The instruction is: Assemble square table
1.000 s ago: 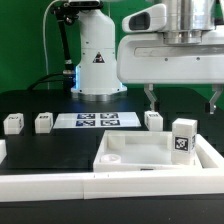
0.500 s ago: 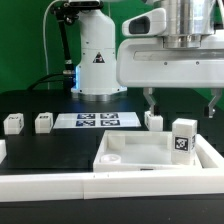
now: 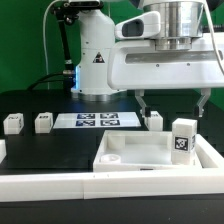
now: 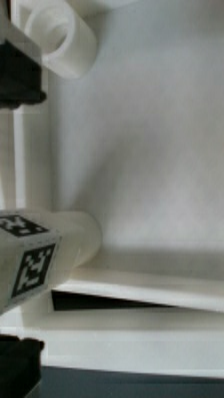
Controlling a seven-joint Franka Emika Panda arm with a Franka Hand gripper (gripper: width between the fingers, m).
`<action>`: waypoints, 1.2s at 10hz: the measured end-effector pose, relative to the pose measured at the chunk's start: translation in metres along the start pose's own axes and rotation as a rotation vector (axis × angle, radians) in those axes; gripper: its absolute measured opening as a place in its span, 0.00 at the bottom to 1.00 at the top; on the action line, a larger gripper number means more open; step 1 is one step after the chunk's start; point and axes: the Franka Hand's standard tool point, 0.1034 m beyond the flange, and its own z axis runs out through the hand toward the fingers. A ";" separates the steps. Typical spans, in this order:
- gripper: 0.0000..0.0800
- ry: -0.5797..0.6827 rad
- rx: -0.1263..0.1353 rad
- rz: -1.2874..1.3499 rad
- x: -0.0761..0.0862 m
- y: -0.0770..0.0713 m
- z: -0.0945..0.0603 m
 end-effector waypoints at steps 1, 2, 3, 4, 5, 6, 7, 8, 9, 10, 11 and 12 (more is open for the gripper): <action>0.81 0.004 0.001 -0.009 -0.005 0.000 0.001; 0.81 0.019 0.005 -0.034 -0.018 0.000 0.000; 0.81 0.019 0.006 -0.060 -0.033 0.002 0.000; 0.81 0.026 0.009 -0.087 -0.047 0.006 -0.001; 0.81 0.040 0.014 -0.101 -0.063 0.009 -0.003; 0.81 0.054 0.021 -0.109 -0.081 0.011 -0.006; 0.81 0.055 0.027 -0.102 -0.091 0.010 -0.010; 0.81 0.049 0.025 -0.106 -0.098 0.011 -0.008; 0.81 0.039 0.022 -0.108 -0.105 0.013 -0.006; 0.81 0.034 0.022 -0.110 -0.110 0.014 -0.006; 0.81 0.043 0.023 -0.144 -0.117 0.013 -0.005; 0.81 0.050 0.025 -0.213 -0.137 0.012 -0.001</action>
Offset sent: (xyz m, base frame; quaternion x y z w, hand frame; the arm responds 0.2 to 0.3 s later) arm -0.0532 0.0075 -0.0013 0.0323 -0.0018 -0.0628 0.9975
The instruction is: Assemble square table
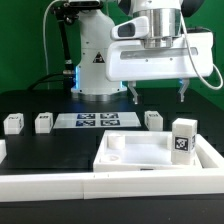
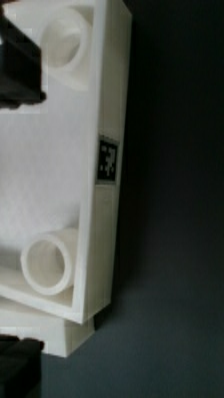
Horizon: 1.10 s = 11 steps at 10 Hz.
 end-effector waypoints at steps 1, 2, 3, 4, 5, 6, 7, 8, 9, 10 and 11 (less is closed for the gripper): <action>0.81 -0.013 0.000 -0.049 -0.014 -0.002 0.004; 0.81 -0.015 -0.001 -0.089 -0.018 -0.002 0.007; 0.81 -0.012 -0.001 -0.117 -0.025 -0.005 0.010; 0.81 -0.026 0.000 -0.133 -0.034 -0.011 0.013; 0.81 -0.031 -0.001 -0.136 -0.041 -0.012 0.014; 0.81 -0.037 -0.002 -0.139 -0.046 -0.012 0.015; 0.81 -0.040 -0.003 -0.143 -0.053 -0.012 0.015; 0.81 -0.043 -0.003 -0.144 -0.055 -0.011 0.016; 0.81 -0.047 -0.003 -0.145 -0.055 -0.012 0.016; 0.81 -0.069 -0.003 -0.145 -0.056 -0.012 0.017; 0.81 -0.067 -0.003 -0.145 -0.056 -0.012 0.017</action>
Offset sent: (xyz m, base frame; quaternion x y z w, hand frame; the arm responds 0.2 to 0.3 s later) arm -0.0258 0.0118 -0.0108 -0.0127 -0.0002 -0.0507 0.9986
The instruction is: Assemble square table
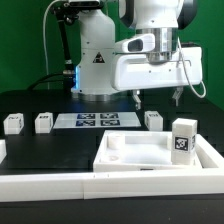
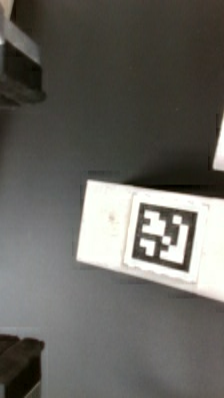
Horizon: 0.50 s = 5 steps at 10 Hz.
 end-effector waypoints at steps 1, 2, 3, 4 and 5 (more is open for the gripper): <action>0.81 -0.005 0.000 0.000 -0.001 0.000 0.000; 0.81 -0.082 0.007 0.001 -0.006 -0.001 0.002; 0.81 -0.169 0.016 0.004 -0.004 -0.002 0.002; 0.81 -0.229 0.021 0.010 -0.003 -0.001 0.002; 0.81 -0.314 0.027 0.019 -0.004 0.000 0.002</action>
Offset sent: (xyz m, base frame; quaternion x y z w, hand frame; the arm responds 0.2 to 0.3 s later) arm 0.0043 -0.0039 -0.0020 0.0055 -0.1296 -0.0096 0.9915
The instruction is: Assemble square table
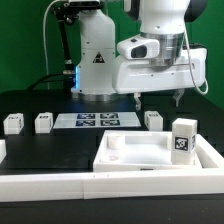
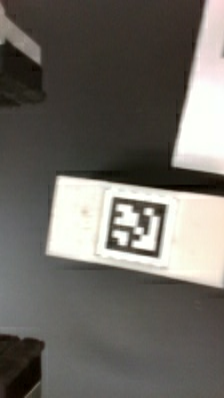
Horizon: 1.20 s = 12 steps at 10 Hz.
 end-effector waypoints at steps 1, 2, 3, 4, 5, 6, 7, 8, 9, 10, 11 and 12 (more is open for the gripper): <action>0.81 -0.059 0.003 0.009 0.002 0.002 0.001; 0.81 -0.119 0.005 0.019 0.000 0.002 0.003; 0.81 -0.205 0.008 0.031 -0.003 0.002 0.005; 0.81 -0.245 0.001 0.060 0.000 0.001 0.006; 0.81 -0.327 -0.013 0.092 -0.008 -0.001 0.009; 0.81 -0.409 -0.024 0.116 -0.011 -0.002 0.012; 0.81 -0.481 -0.029 0.118 -0.011 -0.001 0.016; 0.81 -0.523 -0.031 0.122 -0.012 0.000 0.019; 0.81 -0.605 -0.032 0.127 -0.018 0.002 0.022; 0.81 -0.673 -0.034 0.134 -0.017 0.004 0.027; 0.81 -0.646 -0.034 0.132 -0.011 0.004 0.030; 0.81 -0.645 -0.033 0.130 -0.013 0.003 0.030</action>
Offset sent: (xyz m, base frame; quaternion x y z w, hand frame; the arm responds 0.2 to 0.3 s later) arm -0.0032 -0.0040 -0.0027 -0.0364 -0.1358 0.0468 0.9890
